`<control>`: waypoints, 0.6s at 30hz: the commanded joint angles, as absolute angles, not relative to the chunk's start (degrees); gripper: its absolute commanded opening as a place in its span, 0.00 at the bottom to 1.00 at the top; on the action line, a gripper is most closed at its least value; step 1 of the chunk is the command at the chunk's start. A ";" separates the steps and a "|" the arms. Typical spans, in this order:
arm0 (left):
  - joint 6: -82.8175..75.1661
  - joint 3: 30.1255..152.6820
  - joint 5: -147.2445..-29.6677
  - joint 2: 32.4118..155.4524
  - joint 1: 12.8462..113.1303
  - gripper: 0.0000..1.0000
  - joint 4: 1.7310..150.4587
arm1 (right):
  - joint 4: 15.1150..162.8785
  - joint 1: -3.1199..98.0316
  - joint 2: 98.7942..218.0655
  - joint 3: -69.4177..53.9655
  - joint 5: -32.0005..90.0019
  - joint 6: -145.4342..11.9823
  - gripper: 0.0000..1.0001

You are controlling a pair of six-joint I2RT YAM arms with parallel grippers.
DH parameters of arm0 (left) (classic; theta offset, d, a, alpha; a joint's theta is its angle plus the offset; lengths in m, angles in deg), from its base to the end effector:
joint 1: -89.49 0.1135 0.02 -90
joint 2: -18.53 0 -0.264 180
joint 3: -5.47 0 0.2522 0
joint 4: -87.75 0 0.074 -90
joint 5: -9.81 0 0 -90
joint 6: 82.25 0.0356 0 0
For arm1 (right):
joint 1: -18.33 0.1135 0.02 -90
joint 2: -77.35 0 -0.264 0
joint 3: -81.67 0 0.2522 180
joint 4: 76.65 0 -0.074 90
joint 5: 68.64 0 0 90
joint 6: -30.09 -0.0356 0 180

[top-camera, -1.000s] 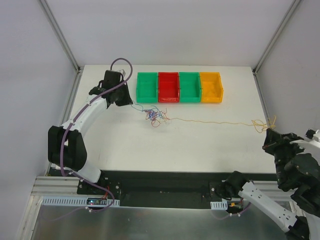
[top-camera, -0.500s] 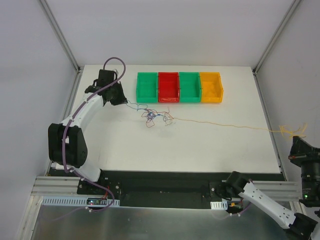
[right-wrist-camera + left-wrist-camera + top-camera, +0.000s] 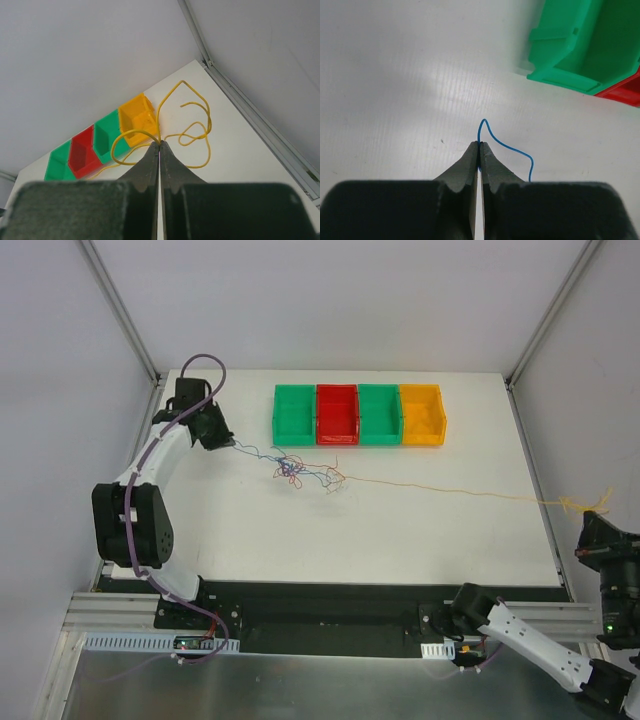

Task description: Untangle the cables

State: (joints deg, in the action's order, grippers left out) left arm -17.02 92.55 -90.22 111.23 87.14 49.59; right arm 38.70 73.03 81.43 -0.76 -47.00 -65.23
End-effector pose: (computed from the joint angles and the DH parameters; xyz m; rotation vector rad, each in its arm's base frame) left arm 0.3616 -0.0210 0.2771 -0.3722 2.3327 -0.4376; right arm -0.0353 -0.1071 0.3999 0.4128 1.4250 0.0546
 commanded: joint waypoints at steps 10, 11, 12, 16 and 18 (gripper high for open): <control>-13.35 94.64 -117.63 111.61 82.29 0.49 55.53 | 56.00 74.84 106.58 20.53 -21.38 -76.08 0.00; -12.30 94.73 -118.42 110.91 81.50 0.57 55.88 | 57.15 74.84 110.71 20.62 -18.92 -77.13 0.00; -11.33 94.82 -119.73 109.85 80.36 0.63 56.41 | 57.86 74.84 115.36 20.71 -17.59 -79.31 0.00; -5.88 95.43 -130.69 107.82 72.63 0.76 59.48 | 60.76 74.06 124.09 20.27 -11.10 -81.36 0.00; -6.30 95.70 -138.25 108.78 68.06 0.77 61.76 | 63.38 72.65 126.03 19.66 -4.34 -80.66 0.00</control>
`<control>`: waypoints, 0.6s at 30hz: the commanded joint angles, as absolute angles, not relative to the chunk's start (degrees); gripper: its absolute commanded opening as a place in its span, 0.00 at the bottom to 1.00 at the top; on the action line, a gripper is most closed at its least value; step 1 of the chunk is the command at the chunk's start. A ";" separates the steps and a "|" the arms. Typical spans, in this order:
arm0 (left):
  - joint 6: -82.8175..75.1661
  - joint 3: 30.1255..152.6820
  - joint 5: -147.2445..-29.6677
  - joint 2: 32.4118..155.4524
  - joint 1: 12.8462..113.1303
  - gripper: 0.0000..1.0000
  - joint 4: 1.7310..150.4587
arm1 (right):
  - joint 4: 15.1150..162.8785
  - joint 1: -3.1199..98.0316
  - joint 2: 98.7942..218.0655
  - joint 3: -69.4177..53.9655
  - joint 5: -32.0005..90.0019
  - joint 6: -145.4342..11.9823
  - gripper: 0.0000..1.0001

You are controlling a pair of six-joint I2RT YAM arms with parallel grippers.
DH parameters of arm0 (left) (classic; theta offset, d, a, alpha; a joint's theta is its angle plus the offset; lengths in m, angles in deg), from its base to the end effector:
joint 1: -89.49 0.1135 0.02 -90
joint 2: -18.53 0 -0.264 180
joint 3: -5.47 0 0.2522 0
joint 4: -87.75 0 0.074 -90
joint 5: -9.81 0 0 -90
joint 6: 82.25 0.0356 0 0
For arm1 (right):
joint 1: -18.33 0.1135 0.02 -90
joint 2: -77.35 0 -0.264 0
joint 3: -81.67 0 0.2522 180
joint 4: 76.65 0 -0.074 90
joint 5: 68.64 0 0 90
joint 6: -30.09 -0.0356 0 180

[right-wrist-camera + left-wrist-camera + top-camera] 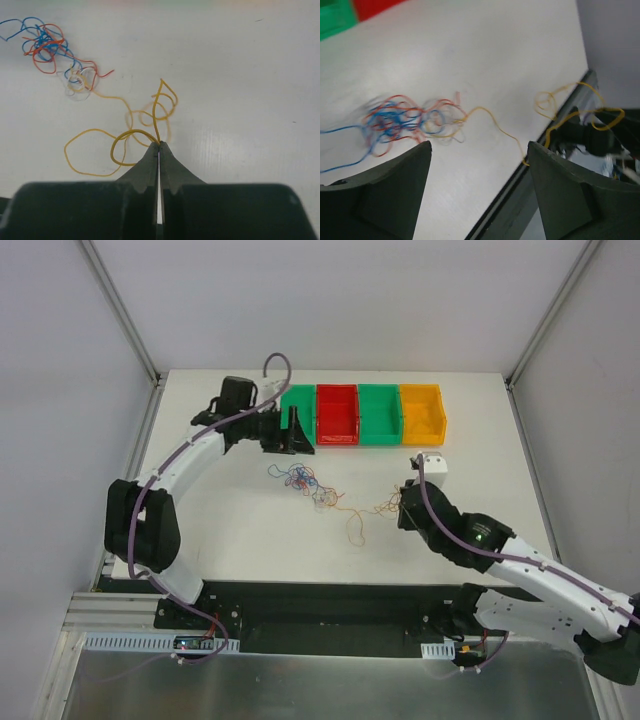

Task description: Untangle the cables

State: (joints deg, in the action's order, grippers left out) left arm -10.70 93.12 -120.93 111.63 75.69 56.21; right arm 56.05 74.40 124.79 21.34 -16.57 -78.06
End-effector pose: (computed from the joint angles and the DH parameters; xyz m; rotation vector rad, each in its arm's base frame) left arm 0.3499 -0.1099 0.2924 0.3192 2.2248 -1.0944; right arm 0.1139 0.1301 0.3065 -0.3074 2.0106 0.0880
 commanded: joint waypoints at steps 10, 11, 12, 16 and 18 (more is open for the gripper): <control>-9.47 94.03 -141.63 110.72 61.81 0.66 65.73 | 67.25 64.91 128.67 24.56 13.60 -82.50 0.09; -9.73 94.03 -141.20 111.33 61.54 0.68 65.82 | 70.23 64.82 129.29 26.75 17.45 -82.59 0.17; -10.78 93.86 -140.67 112.21 61.19 0.69 65.56 | 72.61 64.82 130.42 28.08 23.06 -82.33 0.23; -12.46 95.61 -141.36 116.60 60.84 0.71 62.67 | 75.10 64.82 135.26 28.19 32.00 -80.31 0.37; -12.46 96.14 -141.02 118.01 60.84 0.70 61.25 | 72.38 64.56 135.01 27.66 28.41 -79.43 0.45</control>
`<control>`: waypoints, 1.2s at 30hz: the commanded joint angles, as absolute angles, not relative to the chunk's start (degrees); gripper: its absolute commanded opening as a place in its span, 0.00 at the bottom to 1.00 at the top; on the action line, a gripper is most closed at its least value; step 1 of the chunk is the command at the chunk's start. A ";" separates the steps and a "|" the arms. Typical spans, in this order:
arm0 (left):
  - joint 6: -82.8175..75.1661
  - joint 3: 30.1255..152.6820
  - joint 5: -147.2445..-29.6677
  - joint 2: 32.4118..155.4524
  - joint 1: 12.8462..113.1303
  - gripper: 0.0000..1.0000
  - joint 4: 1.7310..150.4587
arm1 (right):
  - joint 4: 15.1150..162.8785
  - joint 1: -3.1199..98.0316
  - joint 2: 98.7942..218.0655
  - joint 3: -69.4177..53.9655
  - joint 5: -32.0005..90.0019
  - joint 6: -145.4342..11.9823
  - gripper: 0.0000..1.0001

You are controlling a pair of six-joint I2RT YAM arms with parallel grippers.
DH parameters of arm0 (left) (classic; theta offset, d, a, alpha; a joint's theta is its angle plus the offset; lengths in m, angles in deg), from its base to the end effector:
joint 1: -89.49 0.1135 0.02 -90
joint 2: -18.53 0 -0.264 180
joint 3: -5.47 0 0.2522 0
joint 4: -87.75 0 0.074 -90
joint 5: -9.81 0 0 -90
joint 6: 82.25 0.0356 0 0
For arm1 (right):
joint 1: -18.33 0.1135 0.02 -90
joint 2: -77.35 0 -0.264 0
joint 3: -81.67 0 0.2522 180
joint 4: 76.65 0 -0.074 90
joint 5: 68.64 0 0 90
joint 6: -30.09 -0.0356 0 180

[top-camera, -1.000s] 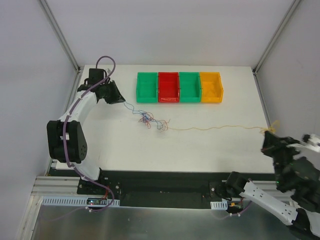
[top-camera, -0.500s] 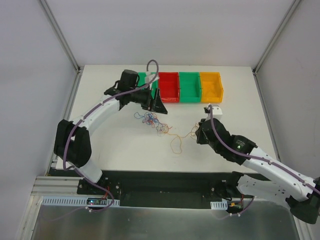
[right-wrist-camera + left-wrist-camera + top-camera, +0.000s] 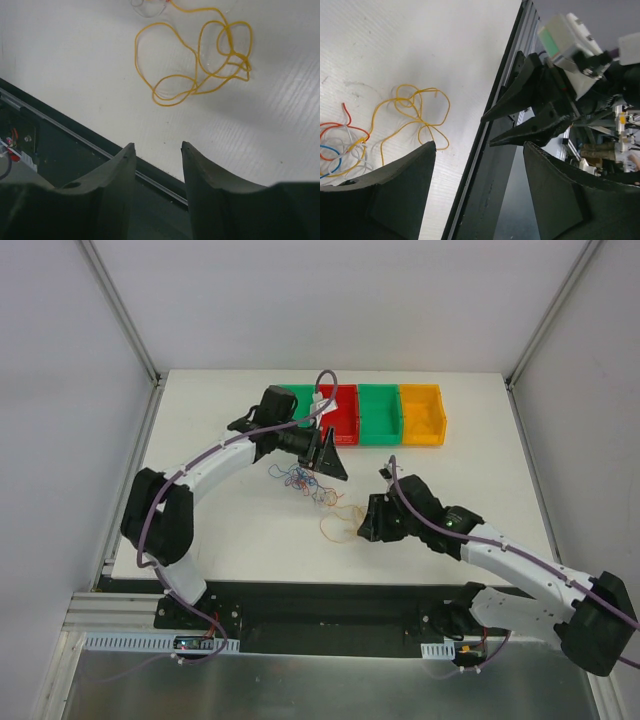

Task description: Untangle the cables

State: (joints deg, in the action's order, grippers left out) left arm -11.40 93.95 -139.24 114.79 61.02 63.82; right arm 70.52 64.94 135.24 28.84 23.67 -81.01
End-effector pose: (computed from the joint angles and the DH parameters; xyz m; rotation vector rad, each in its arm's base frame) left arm 0.3170 -0.2066 0.2933 0.8350 2.0476 -1.5673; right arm 0.1483 0.1589 0.2476 -0.5349 2.2591 0.6712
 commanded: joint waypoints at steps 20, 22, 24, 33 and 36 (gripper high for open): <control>-8.15 100.27 -135.65 123.82 54.95 0.56 52.20 | 88.00 52.17 149.32 31.78 34.36 -94.97 0.53; -8.07 100.36 -135.48 123.91 54.86 0.56 52.02 | 91.24 52.17 151.43 32.57 33.93 -95.94 0.50; -7.72 100.36 -135.13 123.56 54.86 0.56 51.93 | 93.45 52.08 152.66 33.36 32.97 -96.56 0.46; -4.99 99.66 -132.92 118.56 53.81 0.53 53.68 | 95.31 51.55 141.19 35.12 35.33 -92.00 0.00; -5.16 96.94 -135.03 114.78 53.63 0.54 58.68 | 94.87 51.46 132.92 35.13 40.33 -87.44 0.00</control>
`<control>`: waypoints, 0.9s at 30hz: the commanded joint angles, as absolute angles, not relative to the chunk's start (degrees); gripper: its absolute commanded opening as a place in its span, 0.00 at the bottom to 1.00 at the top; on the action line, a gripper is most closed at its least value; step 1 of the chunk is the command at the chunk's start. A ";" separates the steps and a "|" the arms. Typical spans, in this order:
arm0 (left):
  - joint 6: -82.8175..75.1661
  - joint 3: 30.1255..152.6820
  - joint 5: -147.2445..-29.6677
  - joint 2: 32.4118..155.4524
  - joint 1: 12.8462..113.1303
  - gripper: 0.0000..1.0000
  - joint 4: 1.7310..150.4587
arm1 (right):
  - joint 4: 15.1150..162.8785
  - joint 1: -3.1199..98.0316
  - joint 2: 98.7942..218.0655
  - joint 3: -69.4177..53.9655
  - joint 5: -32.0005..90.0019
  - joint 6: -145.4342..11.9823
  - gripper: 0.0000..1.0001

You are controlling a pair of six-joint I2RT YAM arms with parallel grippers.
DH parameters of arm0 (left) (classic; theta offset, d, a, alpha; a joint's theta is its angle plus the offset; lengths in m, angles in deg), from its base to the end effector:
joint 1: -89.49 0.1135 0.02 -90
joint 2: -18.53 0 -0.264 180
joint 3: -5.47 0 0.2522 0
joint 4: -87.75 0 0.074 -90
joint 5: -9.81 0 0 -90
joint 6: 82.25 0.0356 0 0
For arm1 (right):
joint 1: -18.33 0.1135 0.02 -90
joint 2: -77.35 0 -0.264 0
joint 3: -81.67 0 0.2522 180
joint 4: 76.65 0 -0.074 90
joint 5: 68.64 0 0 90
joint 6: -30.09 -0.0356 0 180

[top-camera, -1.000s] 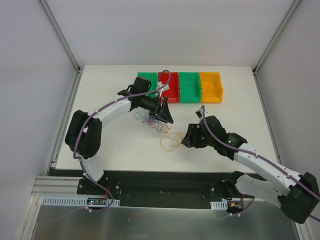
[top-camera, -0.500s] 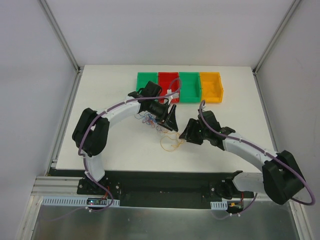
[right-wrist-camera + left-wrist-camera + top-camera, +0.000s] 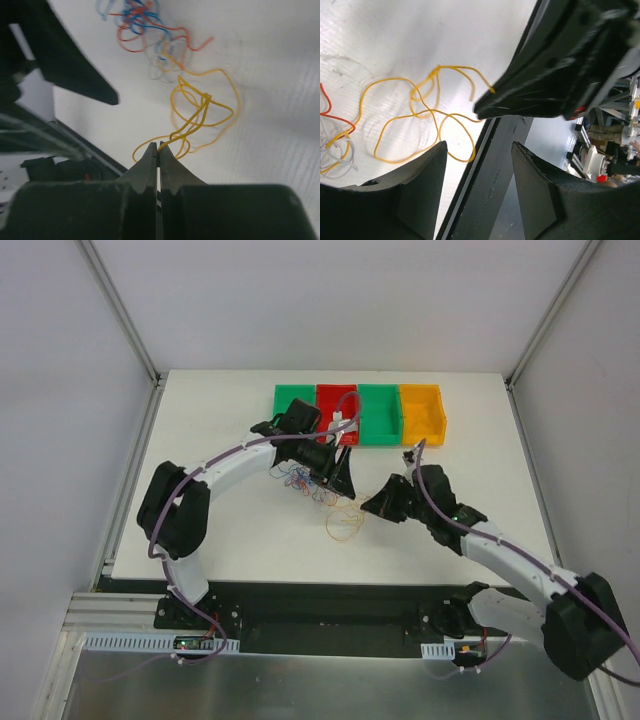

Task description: Untangle the cables

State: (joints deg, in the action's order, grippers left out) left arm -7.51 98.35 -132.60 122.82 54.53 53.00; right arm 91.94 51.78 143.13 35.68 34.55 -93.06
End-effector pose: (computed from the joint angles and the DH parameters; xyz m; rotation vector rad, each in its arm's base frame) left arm 0.3106 -0.2516 0.2504 0.8859 2.3016 -1.4912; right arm 0.1974 0.1401 0.2126 -0.1517 2.2385 0.9090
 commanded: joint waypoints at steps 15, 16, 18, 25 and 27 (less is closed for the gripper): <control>-1.30 91.31 -139.09 106.50 49.24 0.70 67.05 | 91.61 51.20 116.82 31.17 52.65 -74.06 0.00; -0.86 91.39 -138.91 106.85 48.80 0.68 66.79 | 92.40 51.20 116.20 31.26 52.91 -74.41 0.01; -0.42 91.57 -137.86 107.56 48.18 0.63 66.17 | 93.80 51.29 115.32 31.34 53.87 -75.03 0.00; 1.51 94.37 -124.46 109.75 48.09 0.41 57.85 | 98.98 51.37 113.21 32.48 59.84 -78.36 0.00; 2.04 95.61 -111.81 109.76 48.61 0.28 53.62 | 102.41 51.73 113.73 33.36 63.71 -80.47 0.00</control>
